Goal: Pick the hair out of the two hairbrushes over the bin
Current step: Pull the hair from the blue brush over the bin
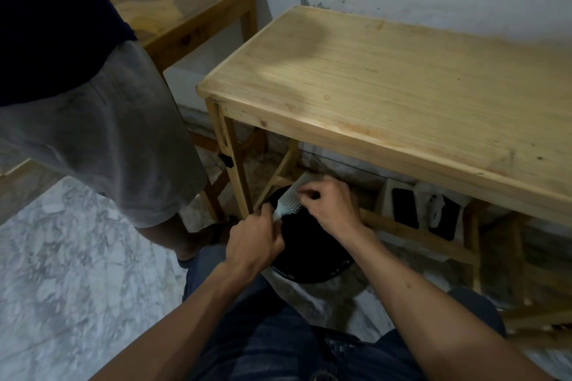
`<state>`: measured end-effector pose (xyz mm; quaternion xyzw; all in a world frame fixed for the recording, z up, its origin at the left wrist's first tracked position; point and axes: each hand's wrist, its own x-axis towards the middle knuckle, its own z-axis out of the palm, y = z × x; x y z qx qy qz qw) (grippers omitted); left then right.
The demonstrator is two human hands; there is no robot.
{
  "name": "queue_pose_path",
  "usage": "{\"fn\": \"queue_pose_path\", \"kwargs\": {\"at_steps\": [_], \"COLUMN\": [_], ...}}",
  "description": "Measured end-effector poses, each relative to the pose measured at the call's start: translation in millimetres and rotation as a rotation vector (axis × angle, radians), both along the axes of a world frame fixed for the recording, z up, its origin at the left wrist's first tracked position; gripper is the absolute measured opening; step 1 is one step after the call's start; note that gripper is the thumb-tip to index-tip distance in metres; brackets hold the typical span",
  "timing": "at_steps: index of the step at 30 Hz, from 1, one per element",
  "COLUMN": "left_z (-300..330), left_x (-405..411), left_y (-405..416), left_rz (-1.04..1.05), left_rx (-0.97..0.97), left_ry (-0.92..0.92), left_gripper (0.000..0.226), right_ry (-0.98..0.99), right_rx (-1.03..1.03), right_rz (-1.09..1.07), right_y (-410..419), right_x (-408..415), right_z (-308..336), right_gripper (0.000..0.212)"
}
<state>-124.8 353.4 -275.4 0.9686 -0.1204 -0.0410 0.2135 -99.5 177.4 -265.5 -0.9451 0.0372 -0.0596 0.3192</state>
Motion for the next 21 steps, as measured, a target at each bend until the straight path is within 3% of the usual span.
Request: {"fn": "queue_pose_path", "kwargs": {"at_steps": [5, 16, 21], "left_z": [1.5, 4.5, 8.4], "left_x": [-6.4, -6.6, -4.8], "left_y": [-5.1, -5.4, -8.3], "left_rz": [-0.008, -0.036, -0.014], "left_rx": [0.127, 0.095, 0.080], "left_ry": [-0.036, -0.079, -0.098], "left_gripper": [0.026, 0.027, 0.027], "right_ry": [0.066, -0.032, -0.056], "right_rx": [-0.203, -0.095, -0.077], "right_rz": [0.007, 0.002, -0.012], "right_y": [9.3, 8.5, 8.9], "right_x": [-6.9, -8.2, -7.1], "right_z": [1.2, 4.5, 5.1], "right_gripper": [0.019, 0.025, 0.014]}}
